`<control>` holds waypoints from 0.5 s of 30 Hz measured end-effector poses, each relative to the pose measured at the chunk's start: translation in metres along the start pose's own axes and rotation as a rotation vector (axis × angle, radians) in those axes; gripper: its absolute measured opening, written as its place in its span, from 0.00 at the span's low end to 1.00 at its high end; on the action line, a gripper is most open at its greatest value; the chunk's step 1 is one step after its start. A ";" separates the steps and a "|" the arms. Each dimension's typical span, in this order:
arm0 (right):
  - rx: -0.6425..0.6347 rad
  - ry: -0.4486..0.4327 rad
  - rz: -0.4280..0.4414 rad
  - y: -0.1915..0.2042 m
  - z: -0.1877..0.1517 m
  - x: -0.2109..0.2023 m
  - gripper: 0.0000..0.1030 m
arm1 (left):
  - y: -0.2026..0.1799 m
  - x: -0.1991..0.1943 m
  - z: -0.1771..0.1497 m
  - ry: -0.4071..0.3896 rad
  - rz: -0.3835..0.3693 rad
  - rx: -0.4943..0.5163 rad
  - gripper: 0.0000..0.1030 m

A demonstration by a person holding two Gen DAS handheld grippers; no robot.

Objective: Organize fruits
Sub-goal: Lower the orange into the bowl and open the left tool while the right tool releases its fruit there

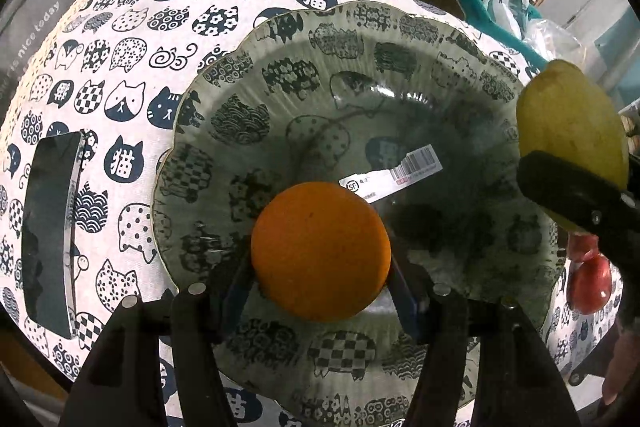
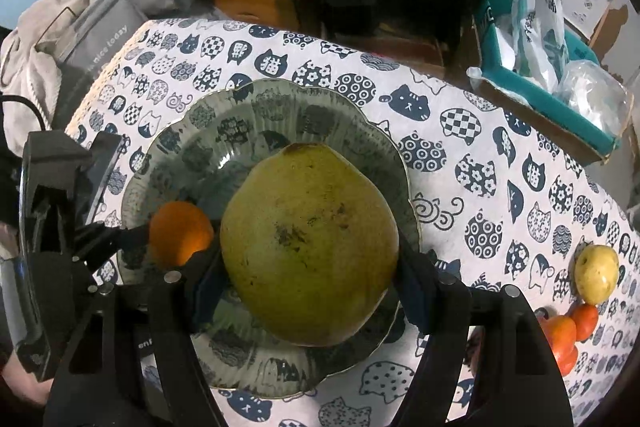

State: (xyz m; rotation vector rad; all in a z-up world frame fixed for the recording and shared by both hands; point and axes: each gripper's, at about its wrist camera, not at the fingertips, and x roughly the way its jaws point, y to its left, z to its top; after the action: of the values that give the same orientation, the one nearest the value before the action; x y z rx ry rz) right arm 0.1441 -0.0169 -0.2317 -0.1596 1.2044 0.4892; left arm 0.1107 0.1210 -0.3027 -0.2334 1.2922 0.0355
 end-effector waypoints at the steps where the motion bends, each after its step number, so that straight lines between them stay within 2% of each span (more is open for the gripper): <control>1: 0.005 0.001 0.001 0.000 0.001 0.001 0.71 | 0.000 -0.001 0.000 -0.003 -0.005 -0.005 0.67; 2: 0.010 0.003 0.004 -0.001 0.002 0.002 0.72 | 0.002 -0.005 -0.001 -0.014 -0.012 -0.016 0.74; 4: 0.014 0.010 0.009 -0.003 0.003 0.004 0.72 | 0.002 -0.014 -0.001 -0.044 -0.024 -0.025 0.80; 11: 0.012 0.076 0.029 0.002 0.004 0.024 0.72 | 0.019 -0.047 -0.008 -0.111 -0.047 -0.056 0.80; 15: -0.027 0.121 0.007 0.013 -0.001 0.040 0.72 | 0.031 -0.057 -0.012 -0.131 -0.029 -0.080 0.80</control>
State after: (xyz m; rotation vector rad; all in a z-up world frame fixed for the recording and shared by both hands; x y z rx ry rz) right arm 0.1481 0.0057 -0.2669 -0.2111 1.3172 0.5078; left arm 0.0784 0.1546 -0.2561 -0.3133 1.1585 0.0760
